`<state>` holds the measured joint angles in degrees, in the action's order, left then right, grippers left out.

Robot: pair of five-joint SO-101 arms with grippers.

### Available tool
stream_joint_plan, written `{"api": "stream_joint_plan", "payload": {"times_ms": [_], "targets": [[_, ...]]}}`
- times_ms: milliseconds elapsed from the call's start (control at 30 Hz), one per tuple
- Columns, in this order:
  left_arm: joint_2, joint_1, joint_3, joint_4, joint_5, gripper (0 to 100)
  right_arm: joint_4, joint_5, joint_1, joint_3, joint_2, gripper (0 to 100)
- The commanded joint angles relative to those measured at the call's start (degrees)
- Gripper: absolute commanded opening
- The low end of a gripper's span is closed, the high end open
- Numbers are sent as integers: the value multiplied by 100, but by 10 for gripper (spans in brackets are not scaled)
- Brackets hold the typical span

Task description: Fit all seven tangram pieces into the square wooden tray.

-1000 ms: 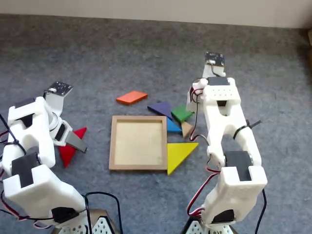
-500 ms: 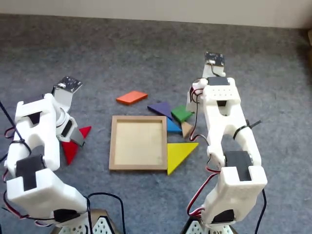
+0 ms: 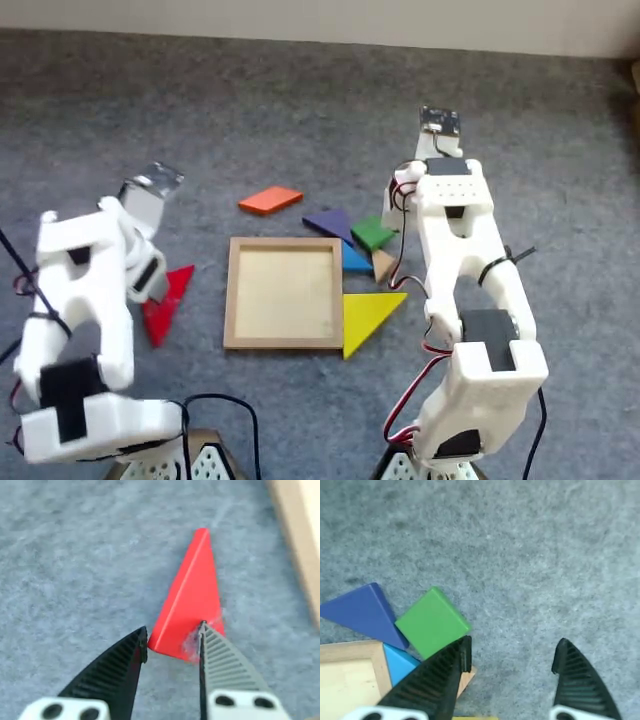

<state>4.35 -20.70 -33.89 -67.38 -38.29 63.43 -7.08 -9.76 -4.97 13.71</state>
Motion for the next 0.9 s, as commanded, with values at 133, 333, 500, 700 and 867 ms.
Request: {"api": "stream_joint_plan", "payload": {"times_ms": [133,333,500,700,867], "targets": [[1859,1033,-1499,-44,-35,167,-75,-9,75,22,-92,260],[2747,1464,-1930,-44,396,85,-75,-9,84,22,-101,260],[2818,1727,-1921,-62,554,53,-75,-9,84,22,-101,260],[2818,2158,-1930,-79,862,53,-75,-9,84,22,-101,260],[2818,2369,-2026,-79,897,50,-75,-9,84,22,-101,260]]}}
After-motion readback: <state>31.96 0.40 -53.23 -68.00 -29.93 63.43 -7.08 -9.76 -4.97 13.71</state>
